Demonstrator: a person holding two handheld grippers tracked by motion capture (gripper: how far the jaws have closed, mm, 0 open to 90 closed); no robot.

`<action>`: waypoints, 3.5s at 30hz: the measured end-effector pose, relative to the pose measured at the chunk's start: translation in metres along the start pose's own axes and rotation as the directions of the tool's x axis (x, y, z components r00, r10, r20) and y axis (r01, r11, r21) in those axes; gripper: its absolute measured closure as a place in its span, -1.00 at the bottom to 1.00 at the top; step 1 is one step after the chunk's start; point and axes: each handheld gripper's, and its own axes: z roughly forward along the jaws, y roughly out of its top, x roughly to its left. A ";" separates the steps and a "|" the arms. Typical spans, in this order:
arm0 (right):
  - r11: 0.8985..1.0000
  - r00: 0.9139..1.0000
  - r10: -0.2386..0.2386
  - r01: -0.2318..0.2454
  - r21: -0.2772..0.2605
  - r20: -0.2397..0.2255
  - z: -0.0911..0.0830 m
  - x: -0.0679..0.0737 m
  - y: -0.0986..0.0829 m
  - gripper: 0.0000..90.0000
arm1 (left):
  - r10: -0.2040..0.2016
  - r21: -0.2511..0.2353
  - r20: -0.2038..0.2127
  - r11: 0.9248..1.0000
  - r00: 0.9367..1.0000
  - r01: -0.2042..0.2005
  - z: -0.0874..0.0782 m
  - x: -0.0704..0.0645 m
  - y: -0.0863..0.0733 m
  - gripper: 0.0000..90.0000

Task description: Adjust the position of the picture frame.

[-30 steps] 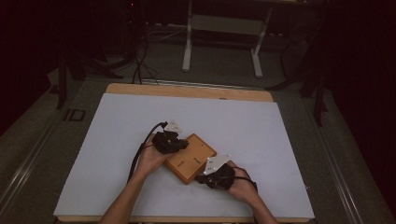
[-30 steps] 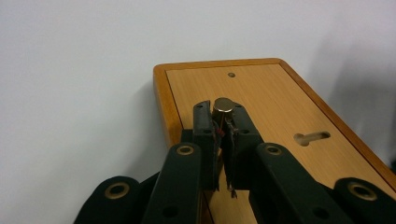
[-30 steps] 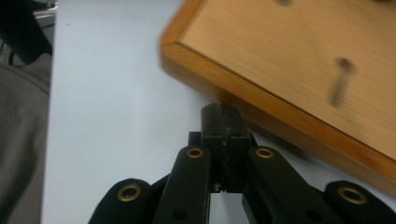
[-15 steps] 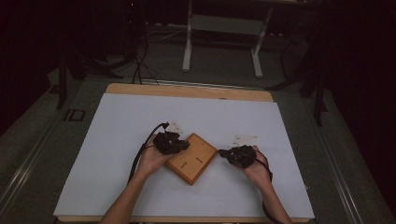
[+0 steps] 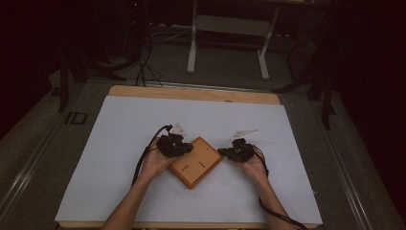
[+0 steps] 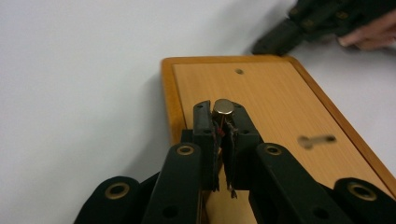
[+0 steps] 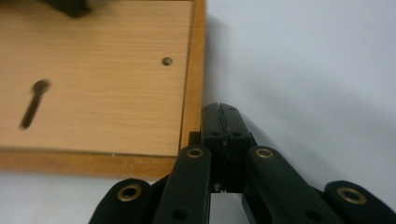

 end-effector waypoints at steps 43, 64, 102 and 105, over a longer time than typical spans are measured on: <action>0.999 1.000 -0.008 0.008 -0.031 0.003 -0.041 0.033 -0.029 0.93 | 0.082 -0.075 0.031 0.994 0.996 -0.080 0.046 -0.006 0.008 0.88; 0.999 1.000 -0.006 0.007 -0.045 0.024 -0.041 0.032 -0.029 0.91 | 0.040 -0.078 0.010 0.996 0.999 -0.039 0.040 -0.001 0.003 0.87; 0.996 0.991 0.019 -0.006 -0.090 0.136 -0.042 0.024 -0.029 0.32 | -0.094 -0.173 -0.115 0.982 0.989 0.074 -0.015 0.007 -0.034 0.10; 0.996 0.988 0.005 0.008 -0.086 0.152 -0.044 0.025 -0.028 0.32 | -0.099 -0.182 -0.110 0.980 0.989 0.078 -0.018 0.005 -0.036 0.10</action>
